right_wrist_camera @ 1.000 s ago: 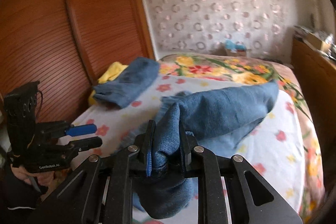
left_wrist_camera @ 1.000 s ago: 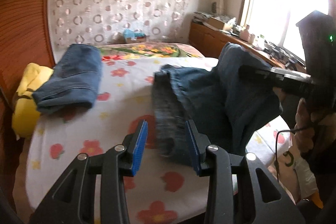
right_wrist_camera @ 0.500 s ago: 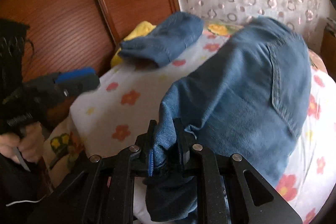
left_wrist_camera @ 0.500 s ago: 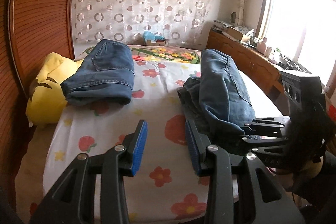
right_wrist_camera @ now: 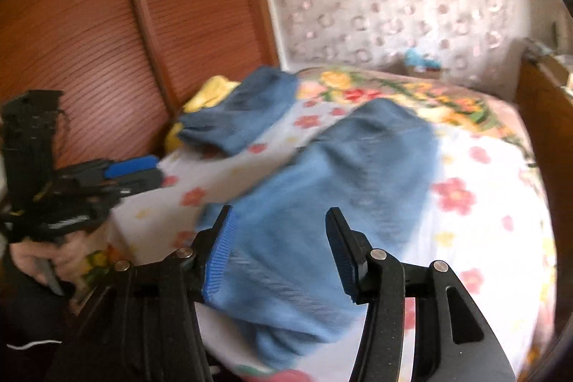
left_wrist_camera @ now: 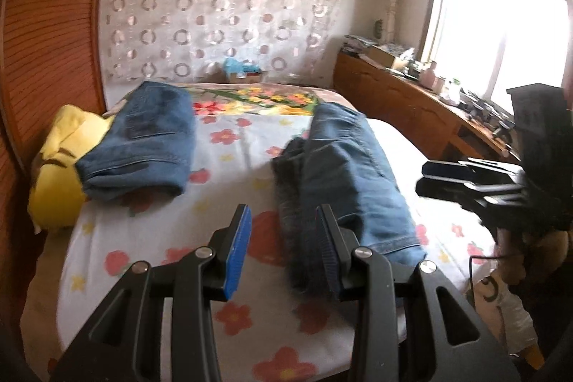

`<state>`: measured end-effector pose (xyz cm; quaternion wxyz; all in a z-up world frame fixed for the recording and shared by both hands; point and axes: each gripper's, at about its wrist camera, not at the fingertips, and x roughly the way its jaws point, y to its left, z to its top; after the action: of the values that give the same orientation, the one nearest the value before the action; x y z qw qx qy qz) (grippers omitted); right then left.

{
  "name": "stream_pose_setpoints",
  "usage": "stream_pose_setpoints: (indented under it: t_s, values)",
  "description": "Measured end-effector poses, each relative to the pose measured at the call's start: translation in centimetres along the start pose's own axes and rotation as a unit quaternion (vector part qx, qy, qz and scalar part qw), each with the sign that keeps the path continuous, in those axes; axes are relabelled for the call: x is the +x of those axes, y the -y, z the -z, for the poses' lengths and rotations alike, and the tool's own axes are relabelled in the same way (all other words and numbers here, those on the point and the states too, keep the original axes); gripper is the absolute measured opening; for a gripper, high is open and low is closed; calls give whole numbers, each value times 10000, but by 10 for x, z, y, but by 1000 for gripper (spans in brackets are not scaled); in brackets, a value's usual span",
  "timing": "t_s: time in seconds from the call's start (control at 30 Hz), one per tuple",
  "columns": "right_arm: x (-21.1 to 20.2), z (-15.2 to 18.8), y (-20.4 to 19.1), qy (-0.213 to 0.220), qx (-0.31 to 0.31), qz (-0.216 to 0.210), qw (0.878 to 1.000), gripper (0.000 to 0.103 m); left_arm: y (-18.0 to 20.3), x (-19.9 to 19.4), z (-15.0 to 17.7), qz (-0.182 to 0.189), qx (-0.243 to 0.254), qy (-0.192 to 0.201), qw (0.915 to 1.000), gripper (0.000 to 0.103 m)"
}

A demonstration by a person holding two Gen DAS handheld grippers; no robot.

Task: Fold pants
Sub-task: 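Open the right gripper and release the folded jeans, then close the left gripper on the edge of the folded blue jeans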

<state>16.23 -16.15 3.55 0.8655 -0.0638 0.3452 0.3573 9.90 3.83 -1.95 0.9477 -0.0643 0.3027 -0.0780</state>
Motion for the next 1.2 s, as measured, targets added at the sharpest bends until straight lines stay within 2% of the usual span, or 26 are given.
stream_pose_setpoints:
  t_s: [0.27,0.5,0.57,0.67,0.73,0.83,1.0,1.07,1.2]
  values:
    - [16,10,57,-187,321,600,9975,52,28,35,-2,477,93,-384,9981,36]
    - [23,11,71,-180,461,752,9959,52,34,72,13,273,218,-858,9957,36]
    - [24,9,74,-166,498,765,9957,52,33,71,16,317,217,-817,9959,33]
    - [27,5,76,-145,493,791,9955,52,33,63,17,358,275,-652,9969,11]
    - [29,3,78,-138,493,799,9955,52,34,51,18,414,323,-512,9973,7]
    - [31,1,80,-154,501,798,9954,53,41,38,18,436,491,-403,9970,5]
    - [29,-3,81,-40,532,771,9956,52,42,-3,15,496,420,39,9979,5]
    - [26,-7,81,55,573,680,9960,53,41,-7,20,414,484,-18,9980,5]
    - [29,-15,79,156,573,485,9971,53,28,14,39,171,394,-463,9980,5]
